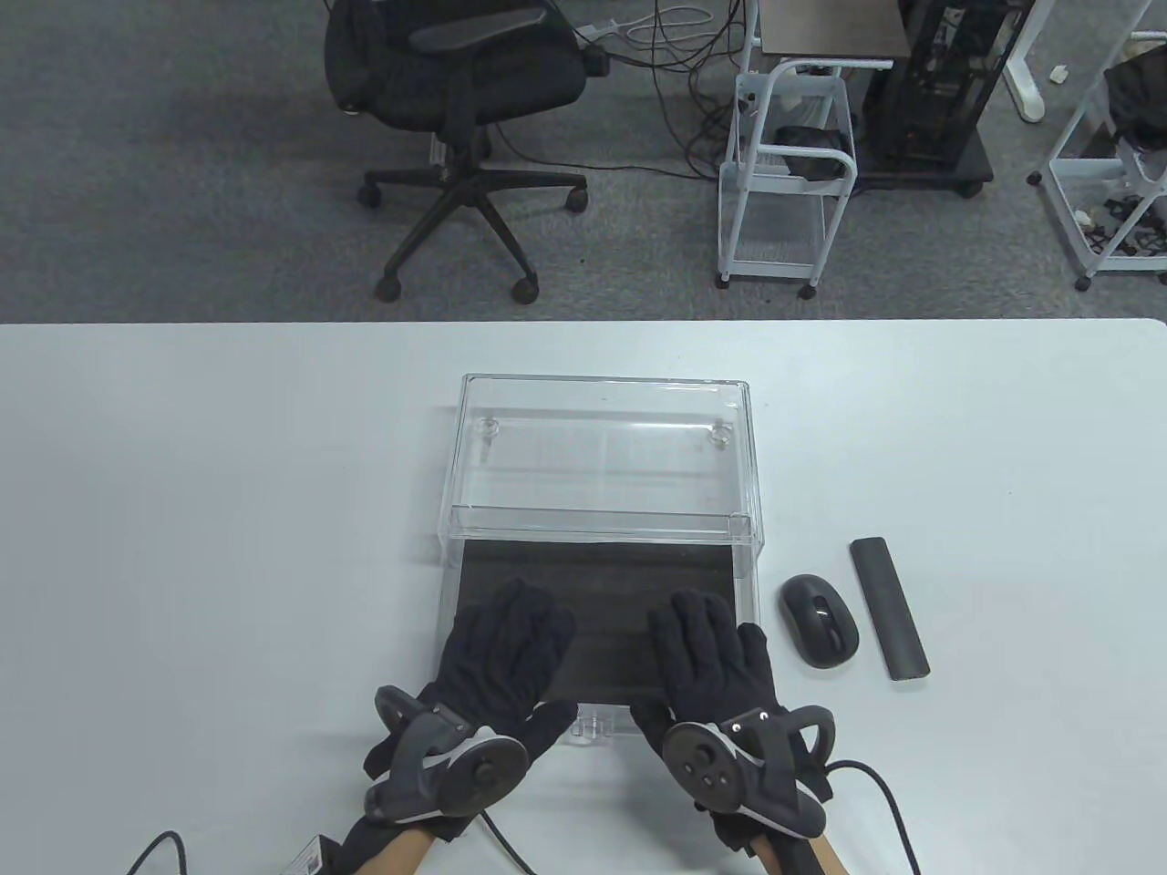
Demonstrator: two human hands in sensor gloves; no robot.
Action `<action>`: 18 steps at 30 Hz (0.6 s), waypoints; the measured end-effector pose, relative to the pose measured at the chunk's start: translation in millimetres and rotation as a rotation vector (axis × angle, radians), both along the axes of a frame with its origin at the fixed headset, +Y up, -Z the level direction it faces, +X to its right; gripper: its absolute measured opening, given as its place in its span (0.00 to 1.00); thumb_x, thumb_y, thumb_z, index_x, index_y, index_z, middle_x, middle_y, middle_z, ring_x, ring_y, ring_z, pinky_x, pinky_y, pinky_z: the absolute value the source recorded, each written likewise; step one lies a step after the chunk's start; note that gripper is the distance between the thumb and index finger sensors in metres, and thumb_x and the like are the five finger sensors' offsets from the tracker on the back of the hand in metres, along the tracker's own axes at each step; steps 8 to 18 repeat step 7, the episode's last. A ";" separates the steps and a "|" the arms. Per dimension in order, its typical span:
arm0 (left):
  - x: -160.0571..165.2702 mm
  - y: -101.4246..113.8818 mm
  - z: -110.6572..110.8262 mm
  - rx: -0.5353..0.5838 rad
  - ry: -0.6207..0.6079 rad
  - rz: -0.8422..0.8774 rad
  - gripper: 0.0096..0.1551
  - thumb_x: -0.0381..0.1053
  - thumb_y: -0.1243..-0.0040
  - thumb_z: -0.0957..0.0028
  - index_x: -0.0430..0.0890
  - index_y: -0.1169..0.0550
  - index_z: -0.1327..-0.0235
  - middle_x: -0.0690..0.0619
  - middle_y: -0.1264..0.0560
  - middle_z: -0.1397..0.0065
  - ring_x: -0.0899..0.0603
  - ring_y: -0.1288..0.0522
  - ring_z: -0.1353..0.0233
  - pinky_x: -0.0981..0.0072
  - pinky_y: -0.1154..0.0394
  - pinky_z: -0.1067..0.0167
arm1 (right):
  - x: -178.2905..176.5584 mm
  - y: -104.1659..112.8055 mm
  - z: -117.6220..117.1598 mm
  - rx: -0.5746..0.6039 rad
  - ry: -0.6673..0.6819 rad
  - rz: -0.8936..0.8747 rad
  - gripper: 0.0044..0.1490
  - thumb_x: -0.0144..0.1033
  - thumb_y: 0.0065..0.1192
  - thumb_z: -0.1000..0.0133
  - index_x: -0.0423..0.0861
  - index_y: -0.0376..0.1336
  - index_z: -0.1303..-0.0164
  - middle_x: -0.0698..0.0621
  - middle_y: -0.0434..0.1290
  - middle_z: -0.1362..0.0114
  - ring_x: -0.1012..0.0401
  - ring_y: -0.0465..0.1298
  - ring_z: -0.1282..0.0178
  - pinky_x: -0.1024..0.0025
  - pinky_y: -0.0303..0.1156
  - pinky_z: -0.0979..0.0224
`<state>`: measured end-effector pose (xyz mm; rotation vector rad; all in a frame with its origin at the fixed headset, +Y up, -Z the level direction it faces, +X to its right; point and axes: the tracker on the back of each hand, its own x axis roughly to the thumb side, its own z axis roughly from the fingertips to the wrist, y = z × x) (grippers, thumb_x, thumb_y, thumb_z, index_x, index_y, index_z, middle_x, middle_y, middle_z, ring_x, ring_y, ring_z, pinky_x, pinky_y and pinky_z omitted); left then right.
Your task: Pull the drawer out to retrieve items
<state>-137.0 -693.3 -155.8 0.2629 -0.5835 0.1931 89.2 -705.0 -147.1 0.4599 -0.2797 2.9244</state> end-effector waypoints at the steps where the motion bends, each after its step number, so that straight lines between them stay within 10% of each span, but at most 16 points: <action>1: 0.1 0.0 0.1 0.001 -0.001 0.000 0.54 0.66 0.44 0.47 0.50 0.51 0.14 0.41 0.52 0.10 0.31 0.49 0.12 0.27 0.44 0.24 | 0.3 -0.3 -0.3 -0.004 0.000 -0.003 0.58 0.60 0.55 0.43 0.43 0.40 0.11 0.39 0.46 0.09 0.38 0.53 0.12 0.31 0.55 0.20; 18: 0.5 -0.1 0.4 -0.001 -0.003 -0.003 0.54 0.66 0.44 0.47 0.50 0.51 0.14 0.41 0.52 0.10 0.31 0.49 0.12 0.27 0.44 0.24 | 1.9 -1.3 -2.0 -0.021 -0.002 -0.009 0.58 0.60 0.55 0.43 0.43 0.40 0.11 0.38 0.46 0.10 0.38 0.54 0.12 0.31 0.56 0.21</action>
